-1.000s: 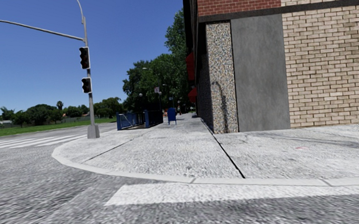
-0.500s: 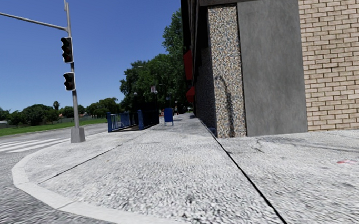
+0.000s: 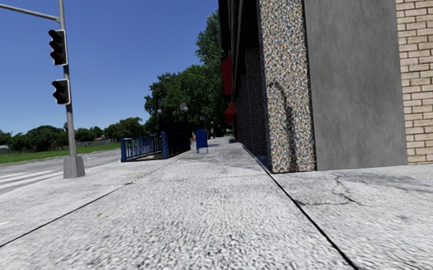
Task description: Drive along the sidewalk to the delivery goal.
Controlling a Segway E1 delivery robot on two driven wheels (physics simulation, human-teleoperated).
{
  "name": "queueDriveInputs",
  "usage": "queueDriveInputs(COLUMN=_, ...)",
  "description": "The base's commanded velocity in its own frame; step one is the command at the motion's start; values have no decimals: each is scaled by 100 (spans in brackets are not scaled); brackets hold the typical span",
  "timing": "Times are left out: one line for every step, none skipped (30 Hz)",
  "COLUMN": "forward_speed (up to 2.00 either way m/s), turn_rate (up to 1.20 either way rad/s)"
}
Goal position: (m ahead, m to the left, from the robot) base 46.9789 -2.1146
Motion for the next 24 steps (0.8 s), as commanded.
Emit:
queueDriveInputs(forward_speed=180, turn_rate=0)
queueDriveInputs(forward_speed=178, turn_rate=0)
queueDriveInputs(forward_speed=176, turn_rate=0)
queueDriveInputs(forward_speed=176, turn_rate=0)
queueDriveInputs(forward_speed=176, turn_rate=0)
queueDriveInputs(forward_speed=175, turn_rate=0)
queueDriveInputs(forward_speed=175, turn_rate=0)
queueDriveInputs(forward_speed=175, turn_rate=0)
queueDriveInputs(forward_speed=175, turn_rate=0)
queueDriveInputs(forward_speed=175, turn_rate=0)
queueDriveInputs(forward_speed=175, turn_rate=-10)
queueDriveInputs(forward_speed=175, turn_rate=-20)
queueDriveInputs(forward_speed=175, turn_rate=-20)
queueDriveInputs(forward_speed=175, turn_rate=-22)
queueDriveInputs(forward_speed=175, turn_rate=-23)
queueDriveInputs(forward_speed=175, turn_rate=-23)
queueDriveInputs(forward_speed=175, turn_rate=-23)
queueDriveInputs(forward_speed=175, turn_rate=-11)
queueDriveInputs(forward_speed=175, turn_rate=0)
queueDriveInputs(forward_speed=175, turn_rate=0)
queueDriveInputs(forward_speed=175, turn_rate=0)
queueDriveInputs(forward_speed=175, turn_rate=0)
queueDriveInputs(forward_speed=175, turn_rate=0)
queueDriveInputs(forward_speed=175, turn_rate=0)
